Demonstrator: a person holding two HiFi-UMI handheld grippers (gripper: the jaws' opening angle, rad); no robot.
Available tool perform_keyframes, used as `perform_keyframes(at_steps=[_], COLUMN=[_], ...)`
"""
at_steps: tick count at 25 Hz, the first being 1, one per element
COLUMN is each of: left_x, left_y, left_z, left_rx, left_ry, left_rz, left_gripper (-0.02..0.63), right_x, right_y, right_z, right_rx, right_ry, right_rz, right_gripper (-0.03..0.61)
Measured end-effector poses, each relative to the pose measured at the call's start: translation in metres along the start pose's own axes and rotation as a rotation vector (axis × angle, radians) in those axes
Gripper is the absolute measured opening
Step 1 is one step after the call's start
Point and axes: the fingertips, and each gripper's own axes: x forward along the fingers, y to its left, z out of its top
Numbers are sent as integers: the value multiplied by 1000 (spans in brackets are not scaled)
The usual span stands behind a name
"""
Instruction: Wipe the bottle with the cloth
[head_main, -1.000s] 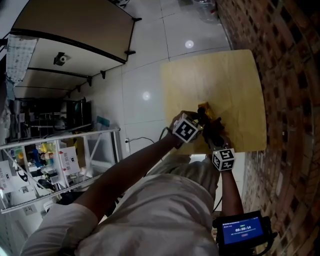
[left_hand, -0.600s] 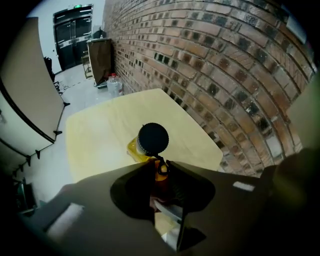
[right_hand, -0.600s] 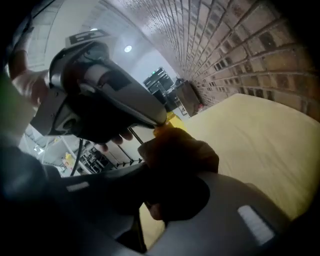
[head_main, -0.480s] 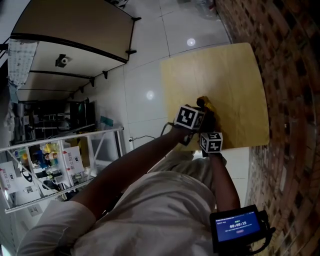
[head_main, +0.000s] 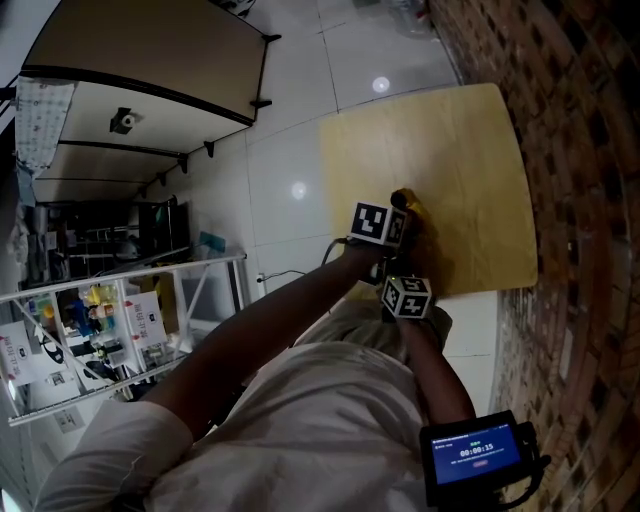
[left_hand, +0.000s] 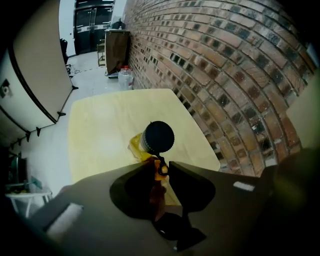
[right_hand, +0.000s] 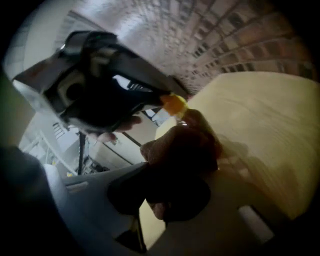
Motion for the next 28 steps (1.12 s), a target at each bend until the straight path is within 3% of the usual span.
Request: perform_keyframes(at_steps=[3, 6, 11, 14, 17, 20, 25, 28], left_x=[3, -1, -4, -4, -5, -8, -6, -3], left_y=[-4, -5, -17, -16, -16, -7, 10, 13], left_z=[5, 10, 17, 16, 8, -2, -18, -19], left_rx=[-8, 11, 34, 54, 79, 189, 389, 479], left_ry=[9, 11, -2, 2, 29, 76, 145, 144], left_rz=[3, 12, 2, 0, -7, -21, -47, -46], left_gripper=[103, 102, 101, 101, 101, 101, 100, 100], right_x=[7, 20, 29, 34, 25, -4, -62, -71], right_y=[20, 5, -18, -43, -51, -46, -92, -103], right_z=[14, 33, 51, 29, 6, 5, 46, 83], right_rx=[-150, -133, 44, 317, 520, 488, 410, 321], right_ry=[-47, -99, -99, -29, 60, 65, -114, -148], right_rz=[52, 1, -47, -84, -16, 82, 56, 67], right_gripper=[71, 71, 71, 71, 71, 71, 71, 71])
